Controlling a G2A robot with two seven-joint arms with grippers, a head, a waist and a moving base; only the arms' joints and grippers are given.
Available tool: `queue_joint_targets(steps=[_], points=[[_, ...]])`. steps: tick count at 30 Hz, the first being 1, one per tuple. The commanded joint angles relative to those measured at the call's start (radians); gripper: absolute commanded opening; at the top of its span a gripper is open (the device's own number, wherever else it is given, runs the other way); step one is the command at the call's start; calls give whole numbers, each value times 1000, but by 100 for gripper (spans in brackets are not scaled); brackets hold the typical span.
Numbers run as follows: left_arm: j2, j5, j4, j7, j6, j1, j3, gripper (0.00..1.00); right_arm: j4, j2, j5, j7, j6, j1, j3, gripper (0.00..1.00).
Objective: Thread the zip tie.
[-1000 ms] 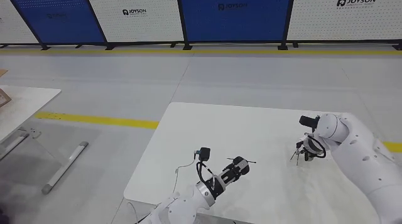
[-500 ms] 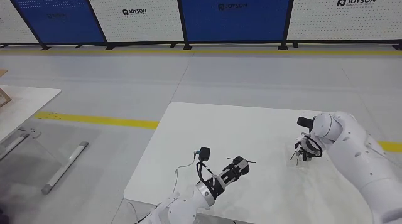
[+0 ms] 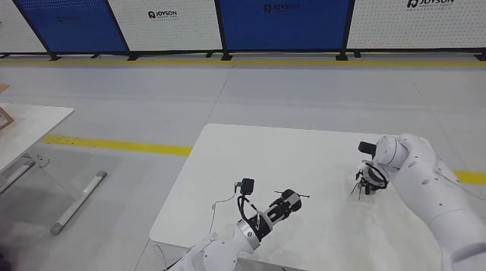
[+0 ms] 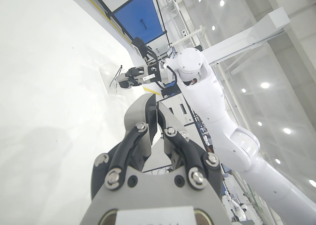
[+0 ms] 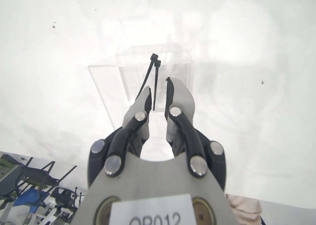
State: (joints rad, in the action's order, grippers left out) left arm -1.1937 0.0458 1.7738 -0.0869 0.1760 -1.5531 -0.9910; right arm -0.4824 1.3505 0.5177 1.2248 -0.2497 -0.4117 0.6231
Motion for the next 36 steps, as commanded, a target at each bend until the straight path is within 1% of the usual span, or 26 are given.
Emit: queue_joint_targets(steps=[1, 8, 13, 29, 31, 33, 36], points=[[0, 0, 0, 0, 0, 0, 0, 0, 13, 6, 1, -3, 1, 4, -2, 19], [0, 0, 0, 0, 0, 0, 0, 0, 50, 29, 11, -11, 4, 17, -10, 18], [0, 0, 0, 0, 0, 0, 0, 0, 75, 44, 16, -16, 6, 25, -14, 21], [0, 0, 0, 0, 0, 0, 0, 0, 155, 88, 33, -26, 23, 44, -20, 19], [0, 0, 0, 0, 0, 0, 0, 0, 164, 92, 35, -28, 25, 46, -20, 15], [0, 0, 0, 0, 0, 0, 0, 0, 174, 96, 36, -29, 28, 49, -19, 4], [0, 0, 0, 0, 0, 0, 0, 0, 187, 101, 38, -32, 31, 53, -17, 0]])
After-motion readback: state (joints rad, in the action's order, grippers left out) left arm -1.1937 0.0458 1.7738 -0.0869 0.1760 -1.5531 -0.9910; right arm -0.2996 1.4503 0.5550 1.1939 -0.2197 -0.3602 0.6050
